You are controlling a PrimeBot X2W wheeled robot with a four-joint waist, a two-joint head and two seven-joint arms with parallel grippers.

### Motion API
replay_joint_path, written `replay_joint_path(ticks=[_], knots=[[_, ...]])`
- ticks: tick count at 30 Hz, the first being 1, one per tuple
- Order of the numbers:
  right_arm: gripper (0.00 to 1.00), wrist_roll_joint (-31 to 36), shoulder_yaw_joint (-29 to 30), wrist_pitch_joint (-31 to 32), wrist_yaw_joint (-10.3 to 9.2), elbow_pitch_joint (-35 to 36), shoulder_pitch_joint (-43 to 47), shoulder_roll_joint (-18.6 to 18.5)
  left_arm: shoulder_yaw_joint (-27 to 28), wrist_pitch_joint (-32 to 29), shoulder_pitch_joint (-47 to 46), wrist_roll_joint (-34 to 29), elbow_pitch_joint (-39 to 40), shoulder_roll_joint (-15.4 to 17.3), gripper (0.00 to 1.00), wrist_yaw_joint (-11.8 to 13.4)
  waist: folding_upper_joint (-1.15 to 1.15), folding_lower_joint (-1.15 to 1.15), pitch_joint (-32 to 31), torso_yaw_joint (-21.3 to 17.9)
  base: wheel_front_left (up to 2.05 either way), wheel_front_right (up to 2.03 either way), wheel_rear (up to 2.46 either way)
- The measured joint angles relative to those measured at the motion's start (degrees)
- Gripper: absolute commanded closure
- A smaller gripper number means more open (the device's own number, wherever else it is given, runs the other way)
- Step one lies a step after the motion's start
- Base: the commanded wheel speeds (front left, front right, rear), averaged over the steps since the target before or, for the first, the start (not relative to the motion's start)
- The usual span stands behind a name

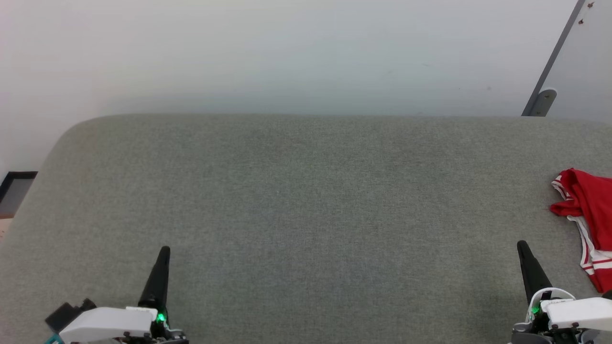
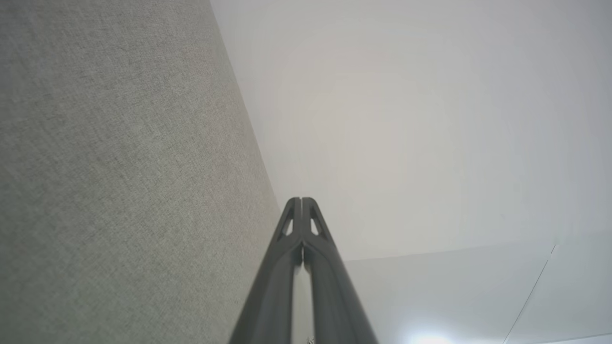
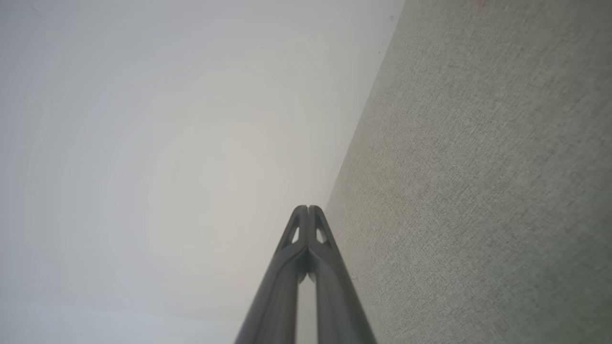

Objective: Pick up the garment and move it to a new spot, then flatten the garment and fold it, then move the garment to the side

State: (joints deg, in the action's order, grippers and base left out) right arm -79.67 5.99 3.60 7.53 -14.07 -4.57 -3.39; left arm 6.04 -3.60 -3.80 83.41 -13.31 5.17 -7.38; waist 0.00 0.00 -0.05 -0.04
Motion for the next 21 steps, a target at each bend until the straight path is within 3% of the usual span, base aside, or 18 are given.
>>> replay_joint_path(ticks=[21], knots=[[1.00, -9.5, 0.4, 2.3, 0.00, 0.0, -1.0, 0.3, 0.3, -2.3, -1.7, 6.6, -0.5, -1.7, 1.00, 0.0, 0.00, 0.00, 0.2, 0.0, 0.00, 0.00, 0.00]])
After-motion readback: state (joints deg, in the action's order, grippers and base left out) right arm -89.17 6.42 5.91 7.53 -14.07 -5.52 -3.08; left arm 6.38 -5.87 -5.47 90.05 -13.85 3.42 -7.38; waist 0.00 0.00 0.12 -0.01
